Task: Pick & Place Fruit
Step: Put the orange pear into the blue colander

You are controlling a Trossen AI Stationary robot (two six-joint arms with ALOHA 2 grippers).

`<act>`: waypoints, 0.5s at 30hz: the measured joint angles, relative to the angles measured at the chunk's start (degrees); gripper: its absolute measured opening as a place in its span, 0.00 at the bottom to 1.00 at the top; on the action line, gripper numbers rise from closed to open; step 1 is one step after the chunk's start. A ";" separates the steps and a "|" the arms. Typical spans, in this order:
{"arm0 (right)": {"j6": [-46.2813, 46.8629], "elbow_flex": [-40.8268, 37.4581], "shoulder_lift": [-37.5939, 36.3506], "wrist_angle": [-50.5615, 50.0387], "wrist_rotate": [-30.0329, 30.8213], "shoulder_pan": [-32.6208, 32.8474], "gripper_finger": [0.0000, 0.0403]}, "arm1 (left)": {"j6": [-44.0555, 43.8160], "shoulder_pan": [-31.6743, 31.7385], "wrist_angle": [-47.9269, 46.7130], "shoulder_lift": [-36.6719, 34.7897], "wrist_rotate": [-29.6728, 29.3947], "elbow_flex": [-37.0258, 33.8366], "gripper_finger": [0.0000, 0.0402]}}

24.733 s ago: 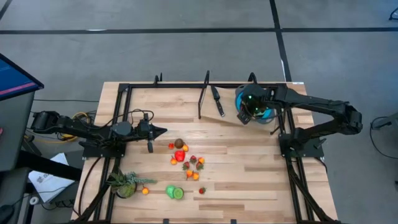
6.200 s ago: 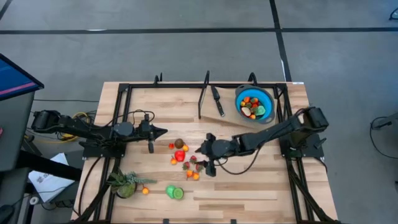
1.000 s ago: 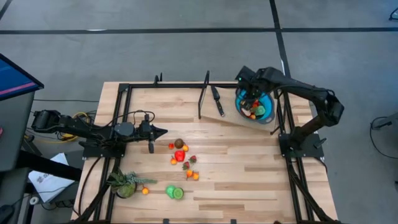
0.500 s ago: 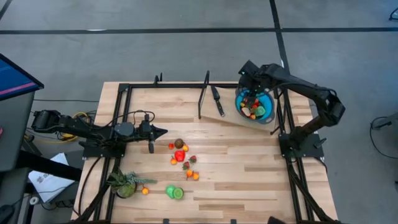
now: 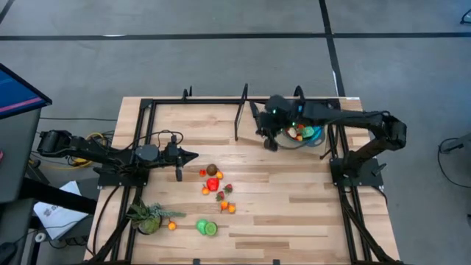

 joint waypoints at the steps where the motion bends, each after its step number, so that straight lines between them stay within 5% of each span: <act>1: 0.34 -1.58 0.00 2.52 0.01 1.20 0.01 | -1.55 0.00 0.03 0.00 0.01 0.00 0.00; 10: 4.99 -14.43 0.02 40.74 0.07 10.25 0.02 | -7.53 -0.09 0.13 0.00 1.87 0.01 0.00; 15: 5.12 -16.66 0.02 47.46 0.20 13.75 0.00 | -7.55 -2.24 0.12 0.00 6.28 0.00 0.00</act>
